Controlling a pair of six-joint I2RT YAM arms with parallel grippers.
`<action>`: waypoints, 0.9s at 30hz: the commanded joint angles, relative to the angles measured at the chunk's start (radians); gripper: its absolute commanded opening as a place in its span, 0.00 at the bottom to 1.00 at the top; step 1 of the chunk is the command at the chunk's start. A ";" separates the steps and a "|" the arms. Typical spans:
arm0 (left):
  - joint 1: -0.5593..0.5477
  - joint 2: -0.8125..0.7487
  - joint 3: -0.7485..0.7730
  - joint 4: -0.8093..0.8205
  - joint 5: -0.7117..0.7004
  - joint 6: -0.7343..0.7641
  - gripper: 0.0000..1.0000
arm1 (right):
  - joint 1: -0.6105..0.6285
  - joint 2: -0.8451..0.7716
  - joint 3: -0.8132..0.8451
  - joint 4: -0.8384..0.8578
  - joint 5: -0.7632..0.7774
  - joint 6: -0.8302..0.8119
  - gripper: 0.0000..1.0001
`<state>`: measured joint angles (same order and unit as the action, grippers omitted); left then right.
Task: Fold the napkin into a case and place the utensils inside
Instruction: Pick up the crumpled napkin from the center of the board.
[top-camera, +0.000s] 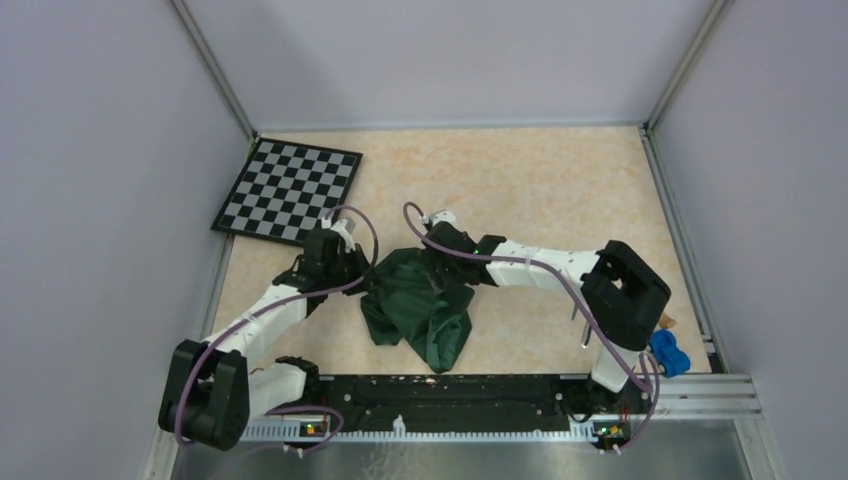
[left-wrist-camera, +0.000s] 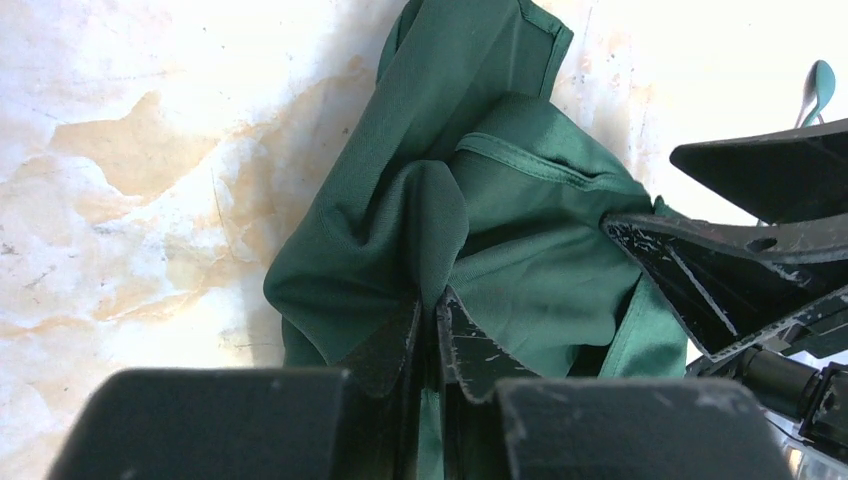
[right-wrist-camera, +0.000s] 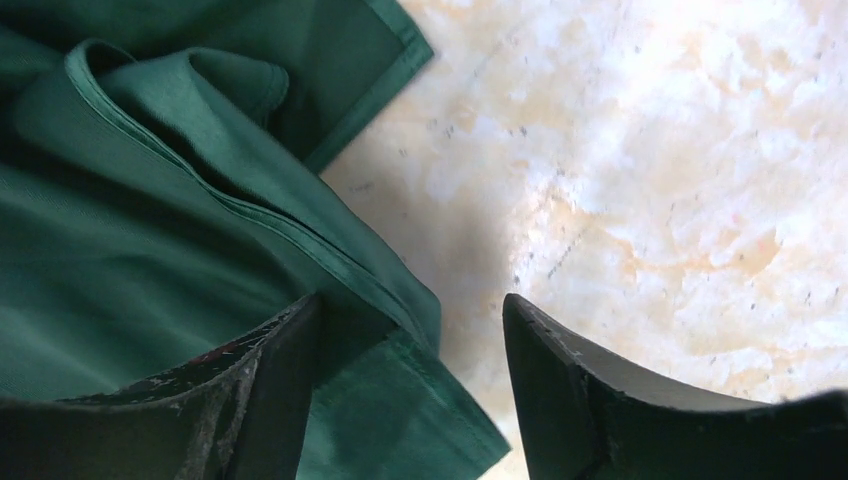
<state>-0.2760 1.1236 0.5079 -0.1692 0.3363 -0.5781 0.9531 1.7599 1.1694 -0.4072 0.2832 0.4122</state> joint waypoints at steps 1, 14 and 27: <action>-0.002 -0.006 0.037 0.004 0.006 0.006 0.11 | -0.005 -0.114 -0.047 0.015 -0.037 0.024 0.68; -0.002 -0.005 -0.017 0.072 0.071 -0.043 0.07 | 0.046 -0.167 -0.095 -0.043 -0.040 0.424 0.72; -0.002 -0.057 -0.017 0.029 0.059 -0.039 0.06 | 0.039 -0.256 -0.193 0.063 0.146 0.351 0.05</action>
<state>-0.2760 1.1011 0.4953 -0.1516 0.3855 -0.6113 1.0054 1.6245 0.9970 -0.4271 0.3256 0.8352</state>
